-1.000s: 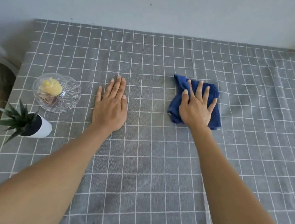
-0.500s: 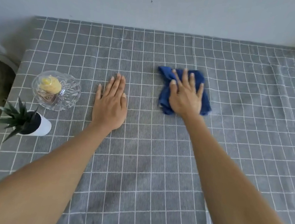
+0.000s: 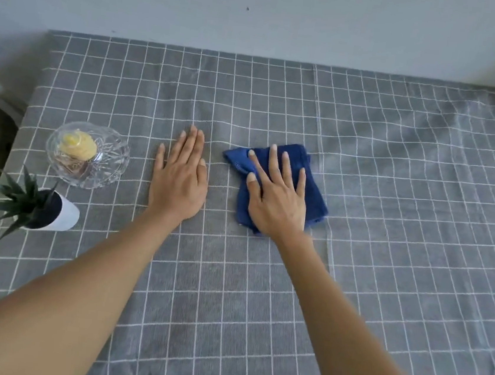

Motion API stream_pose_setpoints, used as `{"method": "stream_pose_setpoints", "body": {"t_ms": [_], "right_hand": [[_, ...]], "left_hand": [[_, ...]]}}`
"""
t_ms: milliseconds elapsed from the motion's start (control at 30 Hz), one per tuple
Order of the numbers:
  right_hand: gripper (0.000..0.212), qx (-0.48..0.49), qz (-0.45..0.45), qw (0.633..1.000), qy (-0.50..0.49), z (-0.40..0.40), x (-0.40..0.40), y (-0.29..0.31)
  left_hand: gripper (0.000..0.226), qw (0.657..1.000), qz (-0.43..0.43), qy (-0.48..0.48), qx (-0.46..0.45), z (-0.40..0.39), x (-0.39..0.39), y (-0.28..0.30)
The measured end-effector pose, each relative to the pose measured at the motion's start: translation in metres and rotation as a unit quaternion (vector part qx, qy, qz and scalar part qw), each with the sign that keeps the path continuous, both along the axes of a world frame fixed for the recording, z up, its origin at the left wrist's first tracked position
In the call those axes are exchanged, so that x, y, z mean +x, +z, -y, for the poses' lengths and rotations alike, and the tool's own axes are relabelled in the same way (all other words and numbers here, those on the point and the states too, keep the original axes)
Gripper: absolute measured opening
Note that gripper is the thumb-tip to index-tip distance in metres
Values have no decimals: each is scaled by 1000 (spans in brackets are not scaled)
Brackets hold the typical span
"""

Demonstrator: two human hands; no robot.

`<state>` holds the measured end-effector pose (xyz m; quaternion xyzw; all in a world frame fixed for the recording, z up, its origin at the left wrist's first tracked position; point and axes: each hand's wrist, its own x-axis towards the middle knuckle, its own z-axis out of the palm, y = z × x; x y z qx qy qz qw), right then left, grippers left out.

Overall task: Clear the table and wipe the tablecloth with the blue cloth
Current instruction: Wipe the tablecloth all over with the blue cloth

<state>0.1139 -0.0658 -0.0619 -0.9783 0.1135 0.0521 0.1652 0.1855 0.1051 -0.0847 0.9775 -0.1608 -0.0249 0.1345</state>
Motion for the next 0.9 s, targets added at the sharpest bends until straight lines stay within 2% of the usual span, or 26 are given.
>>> {"method": "stream_pose_setpoints", "body": {"t_ms": [267, 367, 500, 733, 900], "right_hand": [[50, 21, 5, 1000, 1, 34, -5, -3], [51, -13, -6, 998, -67, 81, -16, -3], [52, -10, -40, 988, -150, 128, -32, 2], [51, -5, -45, 990, -136, 113, -30, 5], [50, 7, -43, 994, -96, 85, -35, 6]], "left_hand": [[52, 1000, -5, -4, 4, -3, 2, -1], [52, 1000, -2, -10, 6, -3, 2, -1], [53, 1000, -3, -7, 16, -3, 2, 0], [54, 999, -31, 8, 31, 3, 0, 5], [52, 998, -45, -48, -23, 34, -54, 12]]}}
